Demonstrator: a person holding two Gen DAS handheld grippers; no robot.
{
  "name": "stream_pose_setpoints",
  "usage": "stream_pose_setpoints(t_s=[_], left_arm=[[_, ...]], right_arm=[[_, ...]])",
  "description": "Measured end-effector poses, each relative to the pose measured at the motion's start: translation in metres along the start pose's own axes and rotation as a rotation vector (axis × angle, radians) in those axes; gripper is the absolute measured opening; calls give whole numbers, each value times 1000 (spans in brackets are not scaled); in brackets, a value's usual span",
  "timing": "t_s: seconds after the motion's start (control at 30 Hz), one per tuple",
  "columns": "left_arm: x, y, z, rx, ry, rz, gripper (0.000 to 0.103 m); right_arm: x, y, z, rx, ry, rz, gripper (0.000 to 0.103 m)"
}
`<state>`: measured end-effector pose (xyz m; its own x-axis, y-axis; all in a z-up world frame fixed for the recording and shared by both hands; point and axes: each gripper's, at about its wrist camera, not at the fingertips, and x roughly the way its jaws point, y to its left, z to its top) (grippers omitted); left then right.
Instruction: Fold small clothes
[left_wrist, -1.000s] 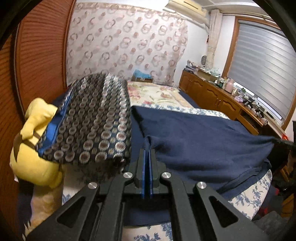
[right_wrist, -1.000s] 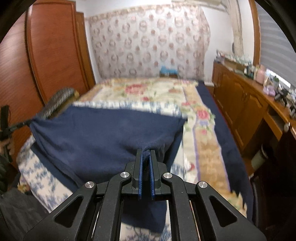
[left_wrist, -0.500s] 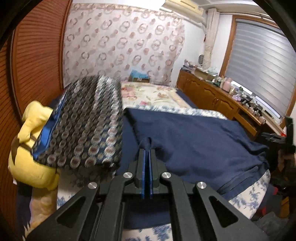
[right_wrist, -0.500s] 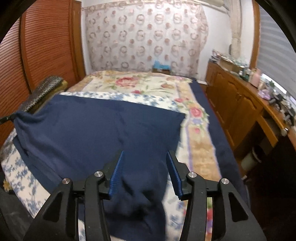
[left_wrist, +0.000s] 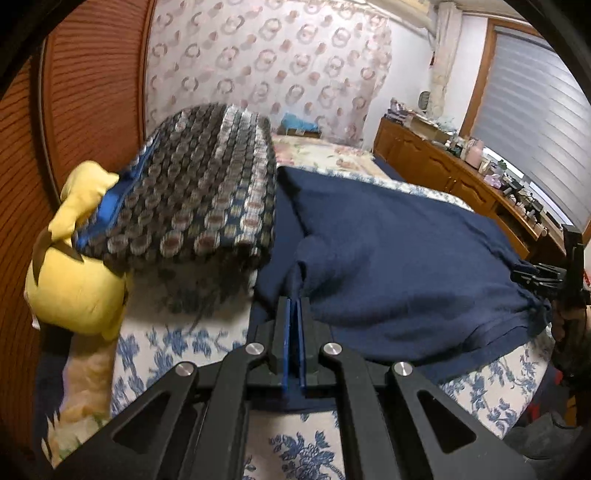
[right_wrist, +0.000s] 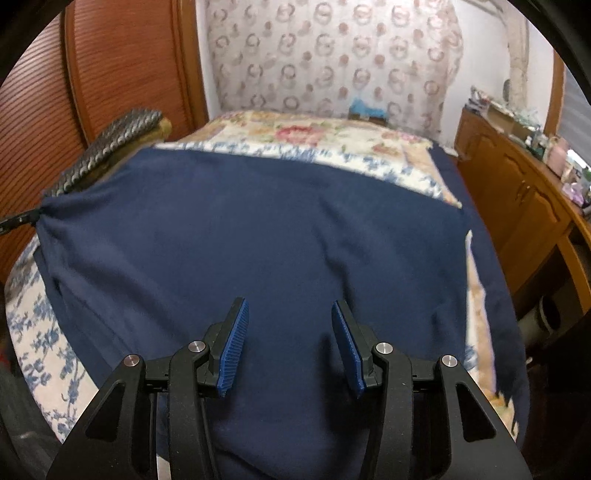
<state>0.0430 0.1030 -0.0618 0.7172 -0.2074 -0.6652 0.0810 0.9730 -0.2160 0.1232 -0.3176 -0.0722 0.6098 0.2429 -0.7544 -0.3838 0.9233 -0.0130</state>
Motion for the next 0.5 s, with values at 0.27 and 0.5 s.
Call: stream_pose_setpoints(t_s=[0.27,0.5], left_arm=[[12,-1,-15,29,49,49,19],[23,1,-15,38,86,89,38]], right_arm=[[9,7,-12,-4,18,2,48],[9,11,-18,-23,0,-19,51]])
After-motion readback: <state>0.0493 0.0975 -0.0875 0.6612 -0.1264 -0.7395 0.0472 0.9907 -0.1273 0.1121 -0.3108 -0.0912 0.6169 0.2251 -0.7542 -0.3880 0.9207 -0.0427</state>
